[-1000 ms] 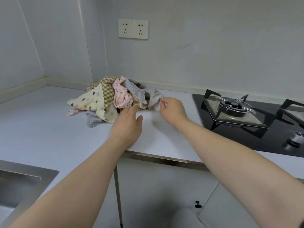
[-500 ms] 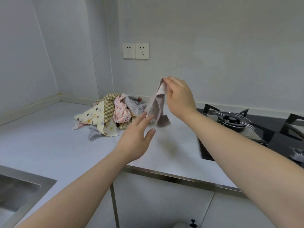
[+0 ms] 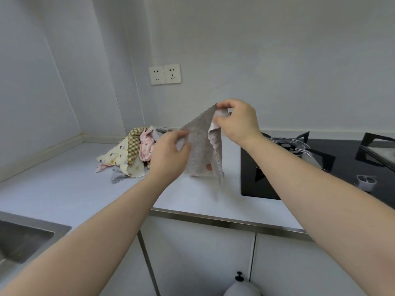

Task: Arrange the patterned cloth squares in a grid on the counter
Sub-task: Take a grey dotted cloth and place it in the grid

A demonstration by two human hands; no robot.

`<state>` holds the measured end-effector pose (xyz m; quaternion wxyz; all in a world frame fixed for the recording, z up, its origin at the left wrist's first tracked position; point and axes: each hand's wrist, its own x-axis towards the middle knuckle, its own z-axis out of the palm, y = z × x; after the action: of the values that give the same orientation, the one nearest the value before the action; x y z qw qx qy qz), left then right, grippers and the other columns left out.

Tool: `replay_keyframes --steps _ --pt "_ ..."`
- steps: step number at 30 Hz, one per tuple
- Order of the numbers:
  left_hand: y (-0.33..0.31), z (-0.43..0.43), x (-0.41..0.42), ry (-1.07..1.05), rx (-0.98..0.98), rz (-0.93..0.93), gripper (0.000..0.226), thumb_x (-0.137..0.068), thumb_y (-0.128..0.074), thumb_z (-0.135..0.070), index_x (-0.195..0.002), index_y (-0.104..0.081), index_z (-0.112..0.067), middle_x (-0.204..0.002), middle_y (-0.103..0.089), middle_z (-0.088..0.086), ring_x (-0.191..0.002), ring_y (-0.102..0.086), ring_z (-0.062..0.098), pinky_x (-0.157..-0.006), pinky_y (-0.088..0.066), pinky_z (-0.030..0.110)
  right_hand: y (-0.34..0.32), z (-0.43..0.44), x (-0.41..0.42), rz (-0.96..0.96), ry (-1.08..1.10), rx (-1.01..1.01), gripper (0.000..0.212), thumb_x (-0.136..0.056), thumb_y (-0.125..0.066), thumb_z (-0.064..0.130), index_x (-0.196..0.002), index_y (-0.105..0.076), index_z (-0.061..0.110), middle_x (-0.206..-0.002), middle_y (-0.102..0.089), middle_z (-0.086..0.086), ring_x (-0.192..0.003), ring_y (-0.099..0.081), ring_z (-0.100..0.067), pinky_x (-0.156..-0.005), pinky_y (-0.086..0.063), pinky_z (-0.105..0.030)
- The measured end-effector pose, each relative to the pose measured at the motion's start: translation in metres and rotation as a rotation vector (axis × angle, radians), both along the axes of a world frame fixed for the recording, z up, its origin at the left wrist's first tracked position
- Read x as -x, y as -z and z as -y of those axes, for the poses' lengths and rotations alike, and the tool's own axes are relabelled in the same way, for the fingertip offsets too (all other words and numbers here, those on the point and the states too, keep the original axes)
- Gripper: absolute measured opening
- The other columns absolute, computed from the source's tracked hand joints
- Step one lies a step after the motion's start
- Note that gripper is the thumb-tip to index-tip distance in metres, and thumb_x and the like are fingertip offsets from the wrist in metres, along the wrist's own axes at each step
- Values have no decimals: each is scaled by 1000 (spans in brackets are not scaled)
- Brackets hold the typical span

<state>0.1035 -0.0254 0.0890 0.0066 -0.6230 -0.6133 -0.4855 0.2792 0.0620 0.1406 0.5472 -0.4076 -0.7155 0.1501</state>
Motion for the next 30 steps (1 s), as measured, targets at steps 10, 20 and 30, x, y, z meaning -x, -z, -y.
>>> replay_keyframes --steps 10,20,30 --pt "-49 24 6 -42 -49 26 31 -91 -65 -15 -114 -70 -34 -90 -64 -23 -62 -51 -6 -68 -41 15 9 0 -34 37 -115 319 20 -88 -75 15 -104 -64 9 -88 -59 0 -84 -57 -15 -73 -49 -29" --pt "-76 55 17 180 72 600 14 -92 -75 -16 -106 -74 -12 -98 -78 8 -87 -76 23 -79 -60 36 -21 35 -70 40 -425 514 40 -88 -74 48 -95 -71 9 -69 -65 7 -56 -57 -5 -49 -41 -16" --pt "-6 -8 51 35 362 659 25 -91 -75 -18 -99 -72 5 -89 -75 7 -73 -68 16 -71 -57 29 23 -10 -52 413 -409 750 20 -89 -76 7 -106 -71 16 -90 -70 1 -77 -65 -12 -54 -51 -23"
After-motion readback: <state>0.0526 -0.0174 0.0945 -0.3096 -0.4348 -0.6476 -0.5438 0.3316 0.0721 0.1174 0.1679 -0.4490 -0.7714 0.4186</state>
